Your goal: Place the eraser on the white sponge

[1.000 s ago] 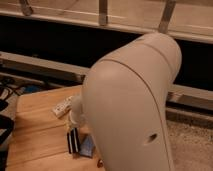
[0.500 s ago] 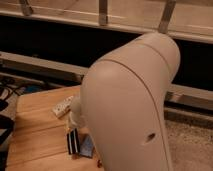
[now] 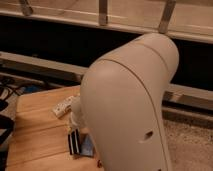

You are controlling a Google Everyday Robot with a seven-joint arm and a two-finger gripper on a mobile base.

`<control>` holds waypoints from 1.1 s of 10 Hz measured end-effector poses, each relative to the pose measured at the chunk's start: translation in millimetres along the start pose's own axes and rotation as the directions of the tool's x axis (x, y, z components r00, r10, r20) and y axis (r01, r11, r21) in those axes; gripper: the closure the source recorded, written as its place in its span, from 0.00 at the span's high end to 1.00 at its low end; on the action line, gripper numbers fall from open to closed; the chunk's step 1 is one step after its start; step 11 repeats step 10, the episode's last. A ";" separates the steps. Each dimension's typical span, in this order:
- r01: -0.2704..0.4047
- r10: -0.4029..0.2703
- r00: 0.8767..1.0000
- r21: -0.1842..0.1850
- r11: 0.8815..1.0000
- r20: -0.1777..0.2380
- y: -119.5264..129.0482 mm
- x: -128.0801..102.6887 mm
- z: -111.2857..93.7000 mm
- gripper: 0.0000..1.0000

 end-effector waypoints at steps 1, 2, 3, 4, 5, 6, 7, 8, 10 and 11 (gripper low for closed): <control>0.000 0.000 1.000 0.002 1.000 -0.001 0.6 1.3 0.9 0.18; -0.002 0.002 1.000 0.005 1.000 0.001 0.9 0.2 -0.1 0.09; -0.014 0.014 1.000 0.034 0.999 0.008 -1.8 -2.7 -5.5 0.02; -0.020 0.020 1.000 0.073 0.997 0.013 0.4 -6.0 -13.9 0.00; -0.027 0.025 0.999 0.104 0.994 0.021 2.9 -10.5 -25.2 0.00; -0.037 0.033 0.999 0.138 0.990 0.031 1.2 -14.0 -39.6 0.00; -0.043 0.037 0.998 0.157 0.987 0.040 1.6 -16.8 -48.7 0.00; -0.058 0.048 0.997 0.175 0.983 0.059 1.6 -20.0 -63.6 0.00; -0.101 0.091 0.994 0.187 0.977 0.065 -18.0 -9.2 -77.8 0.00; -0.101 0.091 0.994 0.187 0.977 0.065 -18.0 -9.2 -77.8 0.00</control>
